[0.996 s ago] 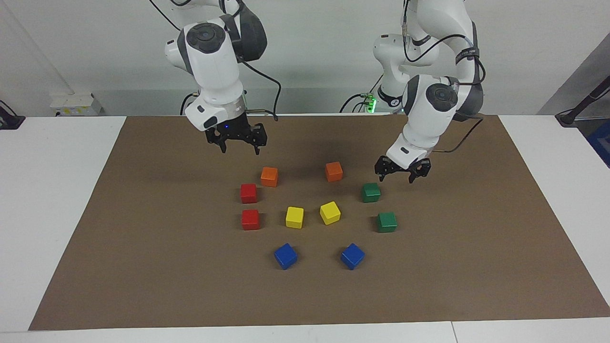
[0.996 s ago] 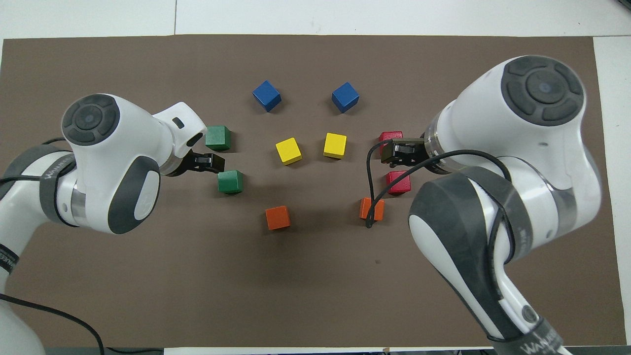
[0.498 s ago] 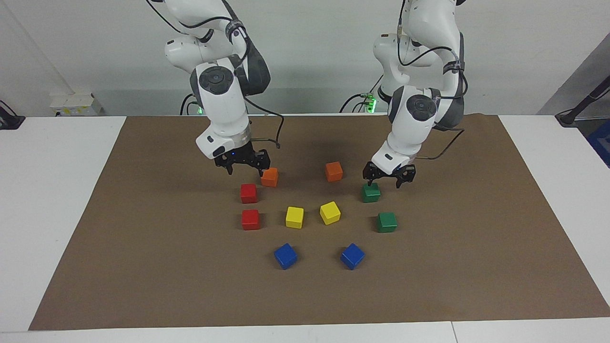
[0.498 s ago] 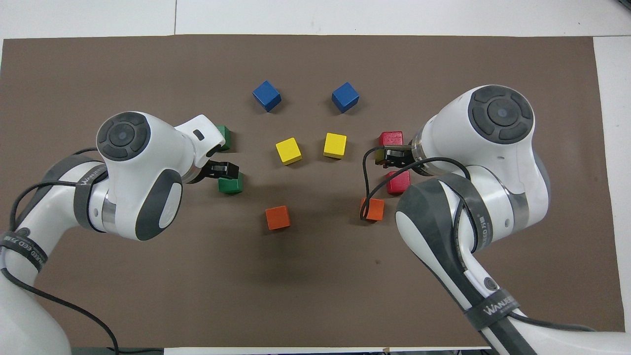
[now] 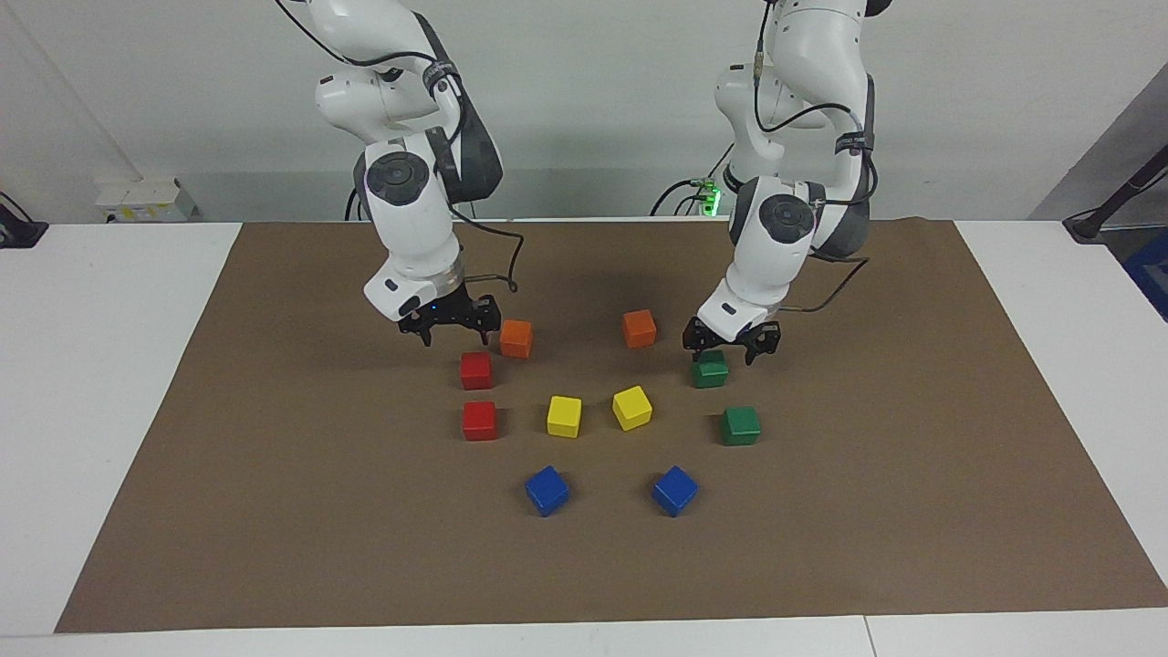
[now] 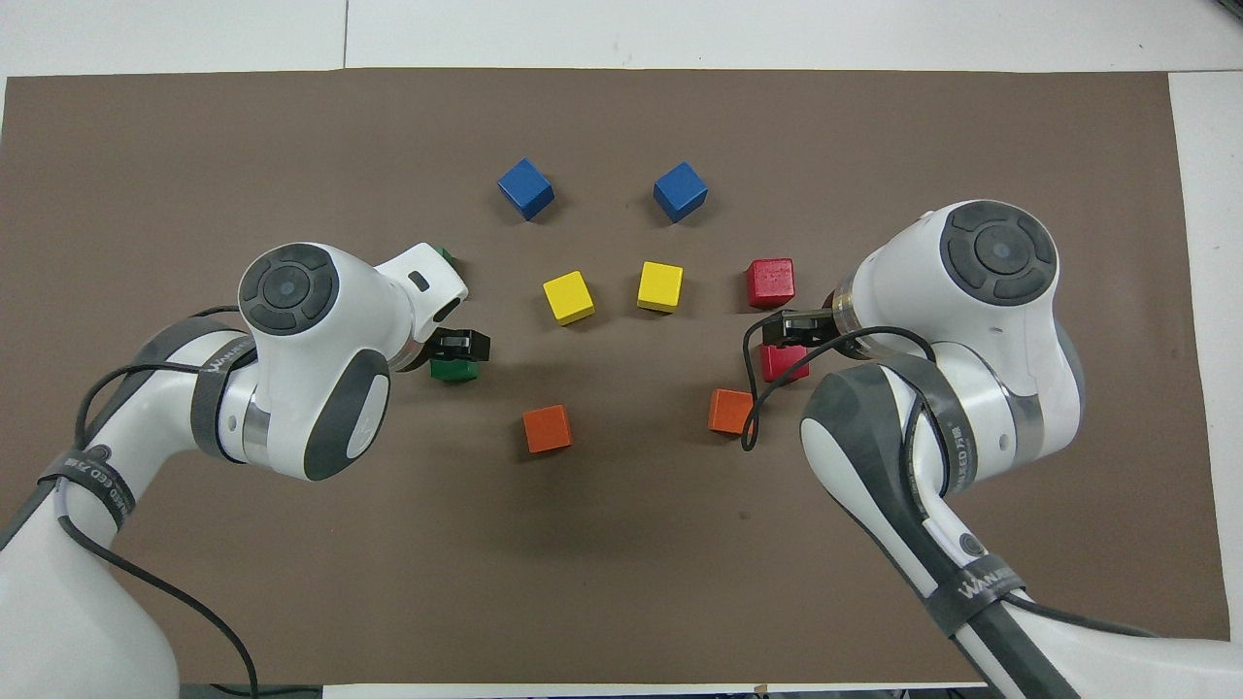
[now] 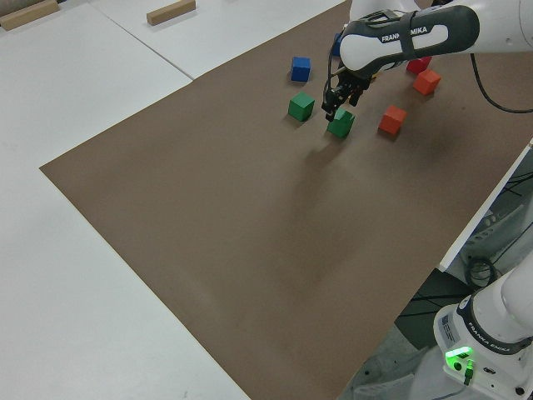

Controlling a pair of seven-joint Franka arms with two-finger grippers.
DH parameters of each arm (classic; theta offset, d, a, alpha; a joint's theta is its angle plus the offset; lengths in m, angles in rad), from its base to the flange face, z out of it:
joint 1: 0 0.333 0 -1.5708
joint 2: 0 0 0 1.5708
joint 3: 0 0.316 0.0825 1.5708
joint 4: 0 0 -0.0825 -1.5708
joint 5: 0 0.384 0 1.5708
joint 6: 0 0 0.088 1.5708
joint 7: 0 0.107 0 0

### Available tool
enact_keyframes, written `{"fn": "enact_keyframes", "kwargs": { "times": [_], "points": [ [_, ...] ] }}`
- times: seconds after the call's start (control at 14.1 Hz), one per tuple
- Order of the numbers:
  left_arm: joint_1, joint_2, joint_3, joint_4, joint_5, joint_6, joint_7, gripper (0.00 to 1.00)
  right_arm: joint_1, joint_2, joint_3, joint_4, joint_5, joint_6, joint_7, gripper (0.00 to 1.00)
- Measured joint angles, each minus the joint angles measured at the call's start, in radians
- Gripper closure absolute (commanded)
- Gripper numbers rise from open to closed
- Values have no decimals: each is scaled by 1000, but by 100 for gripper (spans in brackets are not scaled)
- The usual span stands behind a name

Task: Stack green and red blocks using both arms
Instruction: 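Move green outward with the left gripper while the right gripper moves red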

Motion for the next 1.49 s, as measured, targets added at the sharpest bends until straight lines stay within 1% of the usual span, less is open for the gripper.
{"fn": "enact_keyframes", "kwargs": {
  "times": [0.57,0.71,0.78,0.85,0.92,1.0,1.07,1.49],
  "points": [
    [-16,51,1,-1,0,39,-7,0,2,4,3,-110,0,151,-1,0],
    [-16,62,1,-1,0,45,-7,0,6,12,3,-125,0,172,-1,0],
    [-16,64,1,-1,0,46,-7,4,8,18,3,-127,0,184,-1,0],
    [-16,64,1,-1,0,46,-7,14,9,23,4,-128,0,192,-1,0],
    [-16,64,1,-2,0,47,-7,36,9,30,5,-128,0,198,-1,0],
    [-16,64,1,-4,0,49,-7,65,9,37,5,-129,0,213,-1,0],
    [-16,64,1,-8,0,49,-7,100,9,43,5,-133,0,228,-1,0],
    [-16,64,2,-13,0,48,-8,100,9,50,6,-165,0,254,-1,0]
  ]
}}
